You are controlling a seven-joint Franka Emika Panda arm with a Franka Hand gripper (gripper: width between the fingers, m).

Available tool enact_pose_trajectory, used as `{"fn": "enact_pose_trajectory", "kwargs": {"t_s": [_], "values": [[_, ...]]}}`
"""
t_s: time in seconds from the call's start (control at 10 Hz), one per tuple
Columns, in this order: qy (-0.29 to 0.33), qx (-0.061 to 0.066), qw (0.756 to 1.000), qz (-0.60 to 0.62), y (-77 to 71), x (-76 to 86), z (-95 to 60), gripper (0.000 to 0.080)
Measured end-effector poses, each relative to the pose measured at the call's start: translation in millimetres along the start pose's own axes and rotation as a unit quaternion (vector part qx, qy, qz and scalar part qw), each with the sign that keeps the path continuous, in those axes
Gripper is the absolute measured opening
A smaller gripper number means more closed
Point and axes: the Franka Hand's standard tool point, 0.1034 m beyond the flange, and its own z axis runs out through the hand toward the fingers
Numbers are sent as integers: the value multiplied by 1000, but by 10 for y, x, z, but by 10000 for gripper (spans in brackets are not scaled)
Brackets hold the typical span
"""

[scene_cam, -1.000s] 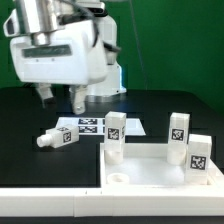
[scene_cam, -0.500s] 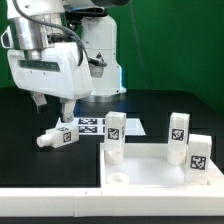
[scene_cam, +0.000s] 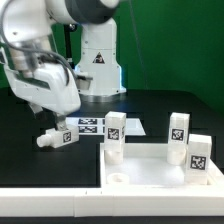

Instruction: Assemble square table

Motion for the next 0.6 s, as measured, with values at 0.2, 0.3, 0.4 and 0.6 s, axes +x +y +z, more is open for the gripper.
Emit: {"fn": "enact_pose_trajectory", "kwargs": {"t_s": [0.2, 0.3, 0.4, 0.6], "values": [[-7, 1, 1000, -3, -31, 8, -24, 649], [-8, -1, 1000, -4, -16, -8, 2, 649], [5, -5, 1000, -30, 17, -26, 77, 649], [17, -22, 999, -41, 65, -192, 274, 649]]}}
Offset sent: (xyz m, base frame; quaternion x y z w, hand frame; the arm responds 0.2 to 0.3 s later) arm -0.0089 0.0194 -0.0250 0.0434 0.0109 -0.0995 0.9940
